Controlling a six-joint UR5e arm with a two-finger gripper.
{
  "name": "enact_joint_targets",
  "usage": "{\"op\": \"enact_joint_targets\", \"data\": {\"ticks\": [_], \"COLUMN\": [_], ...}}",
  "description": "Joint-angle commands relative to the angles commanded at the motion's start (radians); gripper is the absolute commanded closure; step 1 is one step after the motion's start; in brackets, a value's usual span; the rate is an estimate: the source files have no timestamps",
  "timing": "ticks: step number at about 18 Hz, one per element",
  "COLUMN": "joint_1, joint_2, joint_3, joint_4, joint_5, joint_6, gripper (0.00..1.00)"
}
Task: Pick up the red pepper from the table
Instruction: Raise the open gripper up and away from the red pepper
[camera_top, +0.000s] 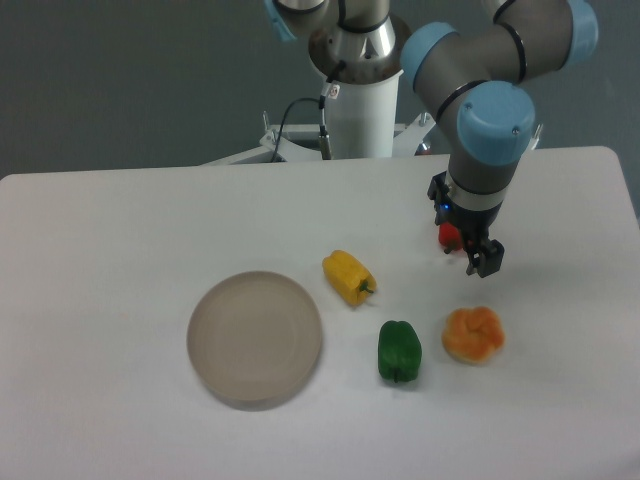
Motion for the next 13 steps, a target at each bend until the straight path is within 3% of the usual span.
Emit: {"op": "enact_joint_targets", "data": {"ticks": [9, 13], "joint_1": [0.017, 0.119], "joint_2": [-0.005, -0.002], "joint_3": [0.0, -0.003], "joint_4": [0.003, 0.006], "joint_5": [0.002, -0.076], "joint_6": [-0.002, -0.001], "gripper": [0.0, 0.0]}}
